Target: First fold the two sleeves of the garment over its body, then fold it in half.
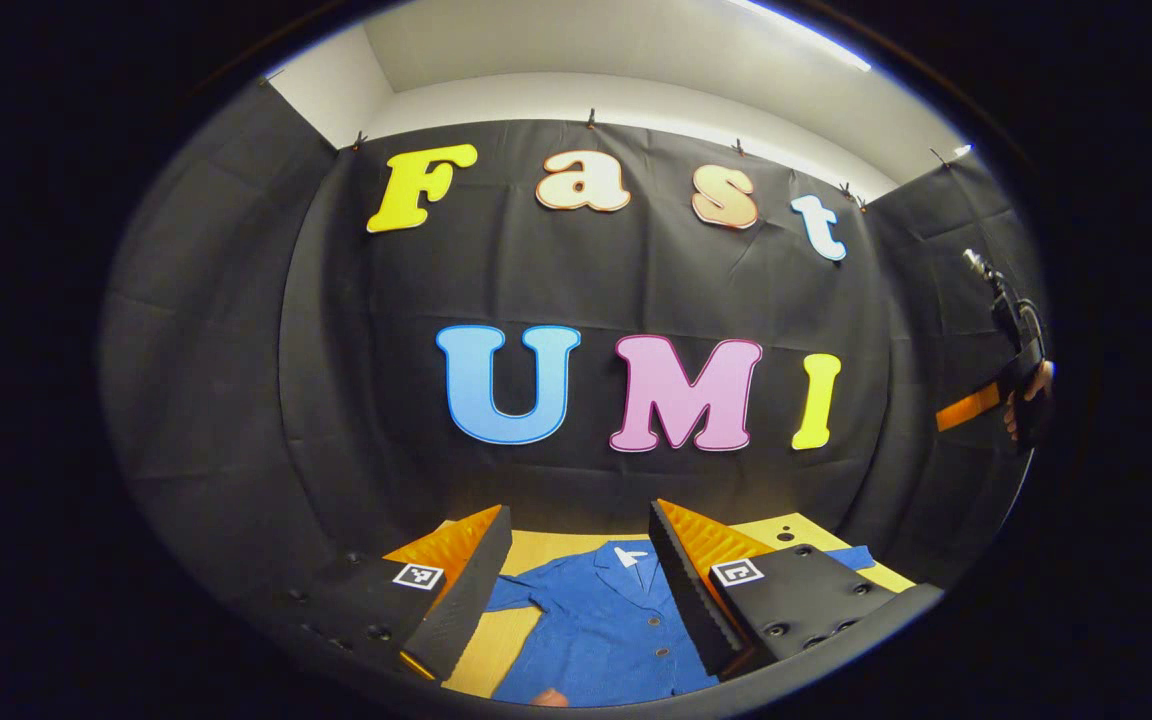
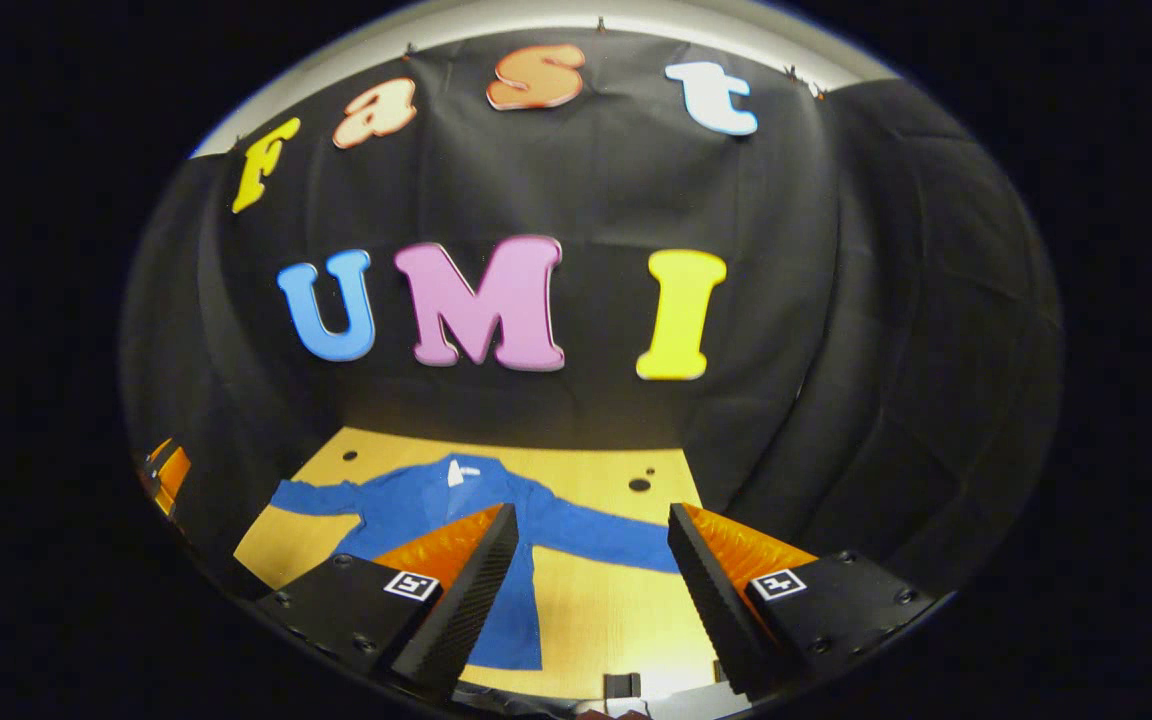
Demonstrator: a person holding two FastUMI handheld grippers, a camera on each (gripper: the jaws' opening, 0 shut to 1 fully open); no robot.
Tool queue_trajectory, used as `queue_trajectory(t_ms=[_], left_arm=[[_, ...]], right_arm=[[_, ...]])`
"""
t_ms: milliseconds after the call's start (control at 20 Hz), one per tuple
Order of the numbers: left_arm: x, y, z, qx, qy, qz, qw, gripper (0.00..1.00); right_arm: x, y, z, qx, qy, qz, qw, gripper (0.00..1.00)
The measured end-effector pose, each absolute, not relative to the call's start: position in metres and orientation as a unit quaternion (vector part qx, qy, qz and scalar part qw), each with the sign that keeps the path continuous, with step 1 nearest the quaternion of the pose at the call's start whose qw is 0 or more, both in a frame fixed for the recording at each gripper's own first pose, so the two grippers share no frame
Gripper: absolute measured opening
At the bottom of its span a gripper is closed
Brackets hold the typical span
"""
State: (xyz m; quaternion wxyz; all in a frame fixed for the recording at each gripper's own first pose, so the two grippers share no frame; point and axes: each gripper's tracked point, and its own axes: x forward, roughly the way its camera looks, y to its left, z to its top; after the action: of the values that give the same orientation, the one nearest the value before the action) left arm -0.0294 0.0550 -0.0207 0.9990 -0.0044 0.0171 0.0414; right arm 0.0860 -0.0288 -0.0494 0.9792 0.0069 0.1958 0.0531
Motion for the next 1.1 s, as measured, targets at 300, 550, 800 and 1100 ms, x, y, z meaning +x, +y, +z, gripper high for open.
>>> queue_trajectory(t_ms=[300, 550, 800, 1100], left_arm=[[-0.023, 0.067, -0.042, 0.000, 0.045, 0.093, 0.995, 0.80], [0.009, 0.075, -0.055, 0.016, 0.086, 0.151, 0.985, 0.80], [0.057, 0.056, -0.069, 0.001, 0.134, 0.186, 0.973, 0.80], [0.092, 0.028, -0.084, -0.015, 0.171, 0.183, 0.968, 0.80]], right_arm=[[0.172, -0.095, -0.177, 0.032, 0.394, 0.010, 0.918, 1.00], [0.224, -0.147, -0.297, 0.022, 0.556, -0.001, 0.831, 0.98], [0.263, -0.181, -0.406, 0.070, 0.651, -0.032, 0.755, 0.97], [0.290, -0.210, -0.475, 0.106, 0.675, -0.066, 0.727, 0.95]])
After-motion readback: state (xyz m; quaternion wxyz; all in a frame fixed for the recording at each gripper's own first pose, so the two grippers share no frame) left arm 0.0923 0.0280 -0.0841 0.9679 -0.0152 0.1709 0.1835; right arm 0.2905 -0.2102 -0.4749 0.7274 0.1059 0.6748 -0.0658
